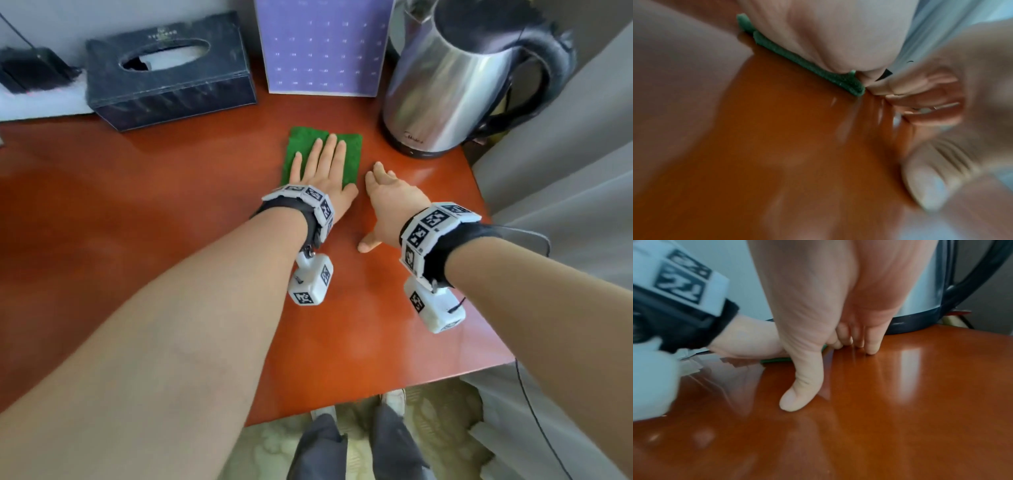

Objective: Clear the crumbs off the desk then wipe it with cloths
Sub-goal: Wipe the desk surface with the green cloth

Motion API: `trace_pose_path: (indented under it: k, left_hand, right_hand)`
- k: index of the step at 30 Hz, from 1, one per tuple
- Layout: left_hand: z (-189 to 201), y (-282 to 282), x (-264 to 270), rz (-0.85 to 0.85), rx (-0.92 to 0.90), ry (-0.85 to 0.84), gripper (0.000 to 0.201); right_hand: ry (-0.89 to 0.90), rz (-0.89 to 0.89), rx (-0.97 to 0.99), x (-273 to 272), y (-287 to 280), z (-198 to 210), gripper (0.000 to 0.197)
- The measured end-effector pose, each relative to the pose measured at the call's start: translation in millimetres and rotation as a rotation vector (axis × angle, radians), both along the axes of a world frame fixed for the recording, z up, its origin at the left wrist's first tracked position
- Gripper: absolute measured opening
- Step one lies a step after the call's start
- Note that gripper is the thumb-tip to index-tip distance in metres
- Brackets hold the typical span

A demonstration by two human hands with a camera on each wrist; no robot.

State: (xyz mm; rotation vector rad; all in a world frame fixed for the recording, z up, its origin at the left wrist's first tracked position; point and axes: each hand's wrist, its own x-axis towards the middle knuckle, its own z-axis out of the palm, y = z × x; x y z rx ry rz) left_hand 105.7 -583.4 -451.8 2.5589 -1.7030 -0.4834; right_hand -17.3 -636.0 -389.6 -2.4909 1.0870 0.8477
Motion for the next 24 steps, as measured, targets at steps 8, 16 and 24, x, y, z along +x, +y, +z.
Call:
trace_pose_path:
  k: [8,16,24]
  left_hand:
    - [-0.9,-48.2,27.6,0.022,-0.011,0.014,0.074]
    - [-1.1,-18.6,71.2,0.061,-0.014,0.027,0.073]
    - [4.3,54.8,134.7,0.213,0.066,0.023,0.074]
  right_hand:
    - [0.052,-0.014,0.000,12.0,-1.6,0.0,0.144]
    - [0.052,-0.028,-0.003,8.1,-1.5,-0.6,0.143]
    - [0.105,-0.028,-0.037,13.4,1.8,2.9,0.144]
